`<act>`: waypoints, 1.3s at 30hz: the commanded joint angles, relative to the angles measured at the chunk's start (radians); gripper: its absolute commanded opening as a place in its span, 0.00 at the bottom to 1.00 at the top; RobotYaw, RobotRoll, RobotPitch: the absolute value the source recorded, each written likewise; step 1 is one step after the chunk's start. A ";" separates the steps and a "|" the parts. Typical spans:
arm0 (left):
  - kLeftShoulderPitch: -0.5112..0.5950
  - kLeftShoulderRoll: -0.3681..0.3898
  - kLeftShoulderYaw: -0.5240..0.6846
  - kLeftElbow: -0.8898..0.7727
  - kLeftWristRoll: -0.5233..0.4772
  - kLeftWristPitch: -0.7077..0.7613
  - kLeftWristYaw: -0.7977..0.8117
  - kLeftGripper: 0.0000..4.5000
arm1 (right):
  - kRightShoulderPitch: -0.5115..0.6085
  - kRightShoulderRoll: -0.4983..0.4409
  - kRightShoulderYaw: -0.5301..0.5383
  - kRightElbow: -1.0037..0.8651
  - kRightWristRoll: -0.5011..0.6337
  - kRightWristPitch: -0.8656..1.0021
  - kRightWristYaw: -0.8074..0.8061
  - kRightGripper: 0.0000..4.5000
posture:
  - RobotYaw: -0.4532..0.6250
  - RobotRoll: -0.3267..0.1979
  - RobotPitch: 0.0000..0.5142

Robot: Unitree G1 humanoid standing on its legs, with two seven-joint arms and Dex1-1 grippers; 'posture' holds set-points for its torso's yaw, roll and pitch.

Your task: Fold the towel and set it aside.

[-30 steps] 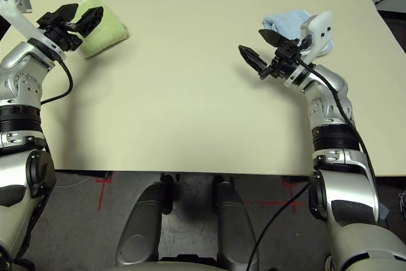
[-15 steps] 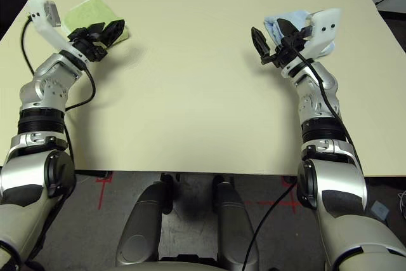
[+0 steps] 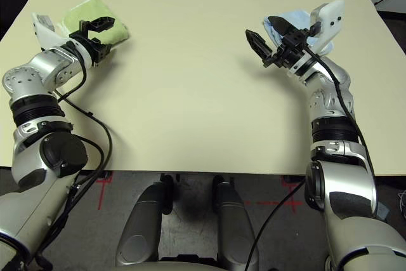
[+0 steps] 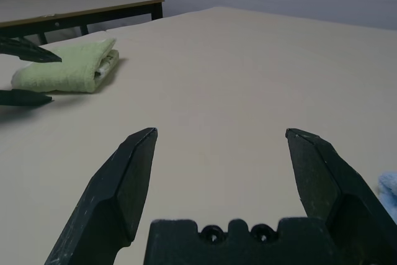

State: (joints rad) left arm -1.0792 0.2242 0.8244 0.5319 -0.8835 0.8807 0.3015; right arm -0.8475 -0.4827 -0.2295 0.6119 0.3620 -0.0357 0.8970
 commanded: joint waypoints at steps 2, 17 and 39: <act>0.032 -0.028 -0.008 -0.034 -0.006 -0.052 0.053 0.99 | 0.020 0.000 0.010 -0.042 0.010 0.019 0.013 1.00 | 0.50 0.62 0.54; -0.025 0.029 -0.111 0.192 0.101 -0.379 -0.065 0.61 | 0.055 0.007 0.021 -0.091 0.017 0.036 0.019 1.00 | 0.49 0.62 0.54; -0.015 0.455 -0.278 0.290 0.180 0.041 -0.330 0.01 | 0.048 0.010 0.032 -0.077 0.013 0.033 0.040 1.00 | 0.52 0.62 0.53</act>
State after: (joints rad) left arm -1.1137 0.6626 0.5707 0.7968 -0.7308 0.8759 0.0117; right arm -0.8083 -0.4682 -0.2021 0.5377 0.3727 -0.0022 0.9278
